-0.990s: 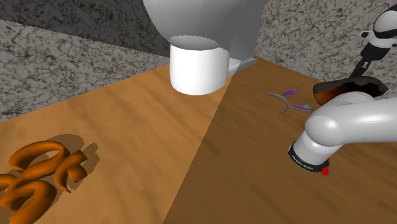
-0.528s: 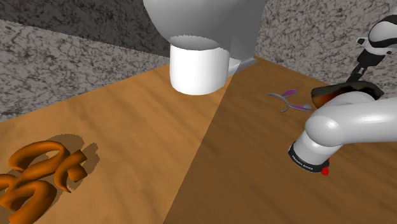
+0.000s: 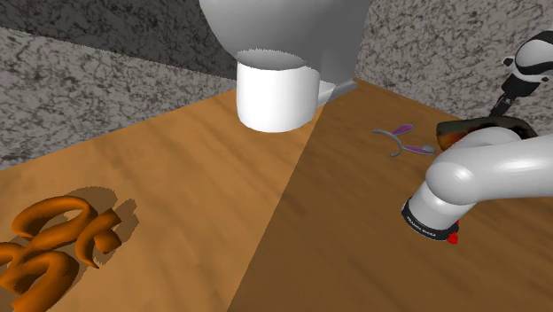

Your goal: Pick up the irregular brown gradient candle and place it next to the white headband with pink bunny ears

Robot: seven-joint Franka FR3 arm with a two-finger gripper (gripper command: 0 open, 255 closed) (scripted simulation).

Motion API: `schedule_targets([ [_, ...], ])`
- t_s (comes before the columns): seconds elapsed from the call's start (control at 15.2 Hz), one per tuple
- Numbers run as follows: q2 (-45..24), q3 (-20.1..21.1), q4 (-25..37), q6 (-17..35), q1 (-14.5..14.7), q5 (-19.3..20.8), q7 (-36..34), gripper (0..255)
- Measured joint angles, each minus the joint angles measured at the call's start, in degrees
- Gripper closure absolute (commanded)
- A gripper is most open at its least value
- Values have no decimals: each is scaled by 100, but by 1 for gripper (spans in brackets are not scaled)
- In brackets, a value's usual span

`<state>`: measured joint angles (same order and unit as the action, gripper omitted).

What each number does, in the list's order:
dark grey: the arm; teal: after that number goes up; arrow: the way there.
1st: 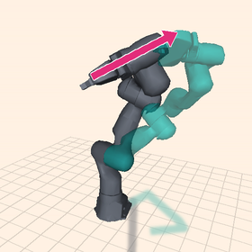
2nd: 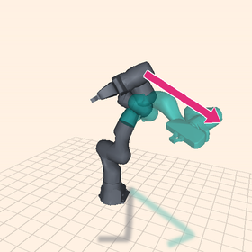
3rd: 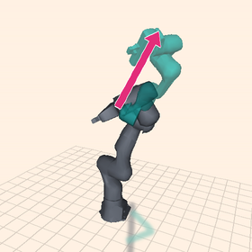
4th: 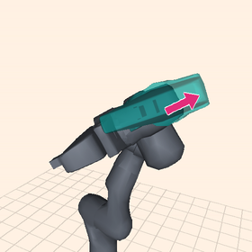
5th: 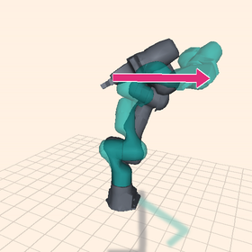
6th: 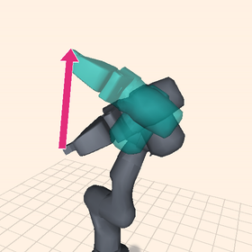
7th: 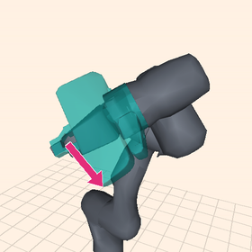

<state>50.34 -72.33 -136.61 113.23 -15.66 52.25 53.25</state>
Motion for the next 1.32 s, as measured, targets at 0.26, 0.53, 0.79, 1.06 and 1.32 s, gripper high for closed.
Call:
schedule_targets([
  [0.26,11,-55,43,27,13,54,-28,255],
  [0.53,-24,-43,87,-42,136,12,-99,0],
  [0.79,3,74,0,-63,121,15,-77,0],
  [1.06,122,416,-106,-480,-74,-255,67,0],
  [1.32,140,522,-99,-646,-101,-370,96,0],
])
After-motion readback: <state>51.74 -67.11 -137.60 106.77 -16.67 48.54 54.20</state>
